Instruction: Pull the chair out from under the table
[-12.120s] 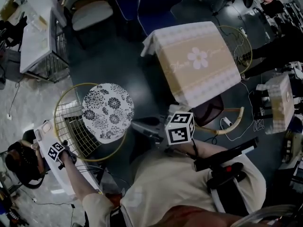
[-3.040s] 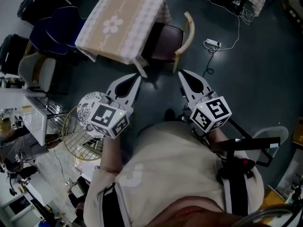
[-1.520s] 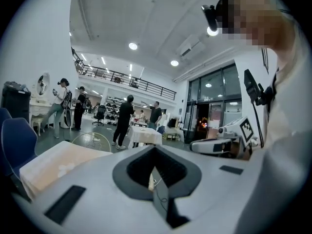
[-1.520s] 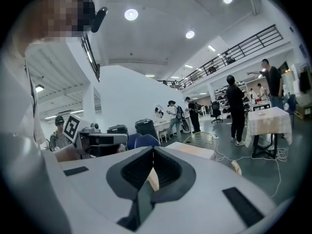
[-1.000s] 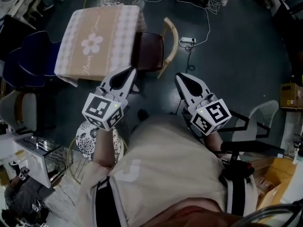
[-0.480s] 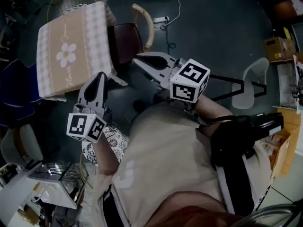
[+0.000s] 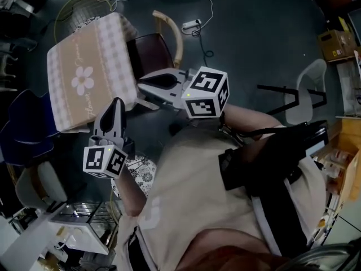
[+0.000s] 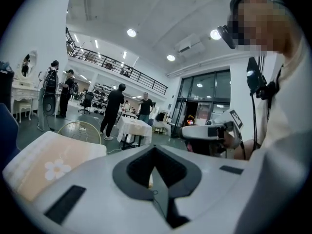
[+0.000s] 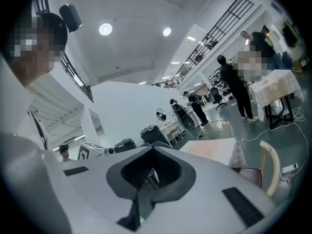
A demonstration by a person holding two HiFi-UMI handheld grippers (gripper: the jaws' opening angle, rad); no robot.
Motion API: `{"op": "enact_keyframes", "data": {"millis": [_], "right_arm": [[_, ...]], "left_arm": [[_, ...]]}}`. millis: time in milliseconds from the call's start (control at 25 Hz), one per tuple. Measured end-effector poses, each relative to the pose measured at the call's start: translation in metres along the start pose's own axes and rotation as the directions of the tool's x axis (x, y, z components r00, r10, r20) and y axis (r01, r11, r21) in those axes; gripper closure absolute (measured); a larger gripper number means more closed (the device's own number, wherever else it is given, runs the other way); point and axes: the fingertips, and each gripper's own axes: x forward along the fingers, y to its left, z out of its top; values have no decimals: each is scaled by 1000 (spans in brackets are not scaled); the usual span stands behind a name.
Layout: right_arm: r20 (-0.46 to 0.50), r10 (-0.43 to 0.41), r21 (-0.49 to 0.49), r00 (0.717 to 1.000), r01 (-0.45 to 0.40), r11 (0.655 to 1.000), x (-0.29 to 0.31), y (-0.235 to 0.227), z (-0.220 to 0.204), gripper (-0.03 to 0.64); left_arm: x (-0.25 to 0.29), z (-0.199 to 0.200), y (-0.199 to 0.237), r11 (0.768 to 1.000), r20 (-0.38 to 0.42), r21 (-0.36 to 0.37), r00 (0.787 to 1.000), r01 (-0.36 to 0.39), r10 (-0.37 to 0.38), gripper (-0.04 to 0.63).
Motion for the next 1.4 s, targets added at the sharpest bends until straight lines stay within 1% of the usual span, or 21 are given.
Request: {"op": "enact_keyframes", "data": {"millis": [120, 320, 400, 560, 680, 760, 920, 1040, 1120, 1280, 1400], "right_arm": [[-19, 50, -59, 999, -51, 997, 4, 0, 8, 606], [-11, 93, -157, 996, -94, 983, 12, -11, 26, 606], [-1, 98, -228, 995, -96, 969, 12, -16, 36, 606], [15, 96, -367, 995, -84, 926, 7, -27, 53, 606], [86, 112, -422, 990, -65, 904, -2, -30, 73, 606], [134, 125, -418, 983, -58, 907, -8, -32, 86, 606], [182, 135, -339, 974, -67, 938, -19, -43, 104, 606], [191, 157, -308, 969, -93, 947, -26, -50, 109, 606], [192, 143, -277, 971, -86, 957, -31, -61, 110, 606], [199, 81, -189, 977, -43, 981, -47, -94, 114, 606], [181, 69, -179, 981, -36, 983, -57, -112, 116, 606]], "left_arm": [[7, 2, 5, 1000, -5, -3, 1000, -30, 30, 589], [30, 9, 12, 999, -17, 10, 999, -47, 47, 588], [39, 13, 14, 998, -26, 15, 998, -55, 56, 588], [57, 18, 10, 997, -41, 19, 997, -71, 72, 588], [72, 20, 1, 997, -45, 33, 997, -66, 68, 588], [82, 21, -3, 997, -52, 42, 997, -61, 63, 588], [102, 24, -3, 997, -64, 42, 996, -64, 67, 588], [112, 25, -5, 996, -69, 50, 994, -77, 80, 588], [118, 25, -7, 995, -78, 54, 993, -83, 87, 588], [133, 27, -17, 993, -88, 73, 991, -92, 98, 588], [146, 32, -25, 990, -84, 85, 990, -109, 116, 588]]}}
